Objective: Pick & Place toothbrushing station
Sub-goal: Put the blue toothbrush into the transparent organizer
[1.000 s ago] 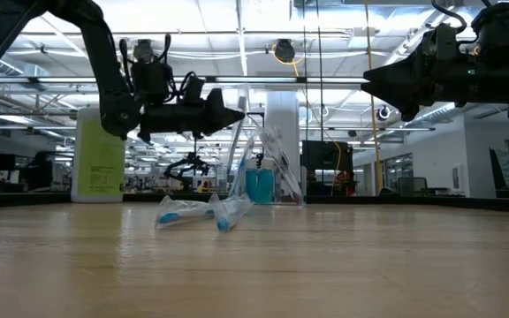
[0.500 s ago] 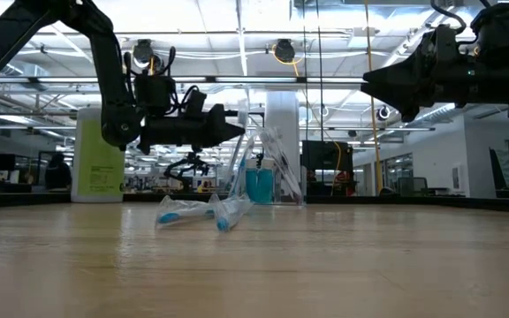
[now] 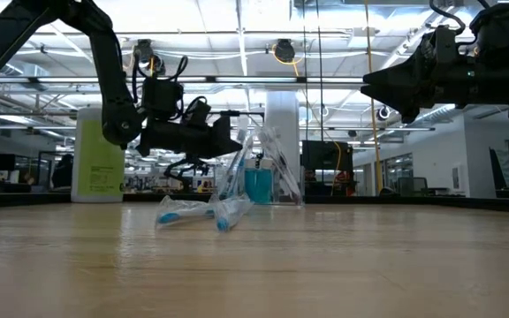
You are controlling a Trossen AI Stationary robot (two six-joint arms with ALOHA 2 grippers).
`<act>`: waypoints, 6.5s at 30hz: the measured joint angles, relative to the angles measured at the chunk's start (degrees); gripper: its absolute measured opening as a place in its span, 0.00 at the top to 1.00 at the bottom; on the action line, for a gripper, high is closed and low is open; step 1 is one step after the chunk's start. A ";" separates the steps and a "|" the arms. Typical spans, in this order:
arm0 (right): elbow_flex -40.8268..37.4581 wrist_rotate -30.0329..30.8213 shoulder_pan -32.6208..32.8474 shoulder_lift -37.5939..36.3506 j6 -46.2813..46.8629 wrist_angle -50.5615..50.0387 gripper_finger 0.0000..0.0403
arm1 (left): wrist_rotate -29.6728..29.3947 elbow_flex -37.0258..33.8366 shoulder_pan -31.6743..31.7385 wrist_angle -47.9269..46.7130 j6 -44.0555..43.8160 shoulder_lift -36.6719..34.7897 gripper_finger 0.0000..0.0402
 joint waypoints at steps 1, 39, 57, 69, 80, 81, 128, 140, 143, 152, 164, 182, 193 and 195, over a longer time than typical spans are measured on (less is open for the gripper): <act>0.00 0.00 0.00 0.00 0.00 -0.14 0.65 | -0.52 0.02 -0.17 -0.77 0.37 0.00 0.99; 0.00 0.04 0.00 0.00 -0.02 -0.15 0.65 | -4.21 -0.14 -4.23 5.58 2.40 0.22 0.87; 0.00 0.04 -0.01 0.00 0.00 -0.13 0.65 | -6.60 -0.14 -4.91 5.02 3.52 -1.34 0.51; 0.00 0.04 0.00 0.00 0.00 -0.13 0.65 | -6.54 -0.11 -5.14 -17.97 6.02 -18.45 0.51; 0.00 0.04 0.00 0.00 0.00 -0.13 0.65 | 7.34 -0.09 -13.53 -50.39 -0.47 -39.54 0.50; 0.00 0.04 -0.01 0.00 0.00 -0.13 0.65 | 7.62 -0.09 -14.87 -52.20 -0.60 -40.59 0.50; 0.00 2.68 -0.02 0.00 1.46 0.37 0.65 | -21.97 -0.05 -40.87 -60.48 -33.51 -17.08 0.50; 0.00 4.48 -0.02 0.00 1.11 0.35 0.65 | -24.50 4.59 -41.17 -63.25 -30.36 -10.95 0.50; 0.00 4.48 -0.02 0.00 1.29 0.31 0.65 | -24.72 8.01 -41.08 -71.53 -30.07 -9.74 0.50; 0.00 4.31 -0.02 0.00 1.12 0.27 0.65 | -25.17 15.06 -40.25 -94.93 -31.07 -10.08 0.50; 0.00 4.28 -0.02 0.00 1.09 -1.25 0.65 | -29.19 23.42 -40.43 -114.44 -36.56 -9.99 0.50; 0.00 4.25 -0.02 0.00 0.22 -1.85 0.65 | -29.19 20.32 -38.21 -112.61 -49.09 -10.05 0.50; 0.00 4.24 -0.02 0.00 0.22 -1.90 0.65 | -26.89 19.99 -39.36 -111.18 -52.00 -10.05 0.50; 0.00 4.24 -0.02 0.00 0.22 -1.90 0.65 | -26.21 19.99 -39.63 -111.16 -52.79 -10.05 0.50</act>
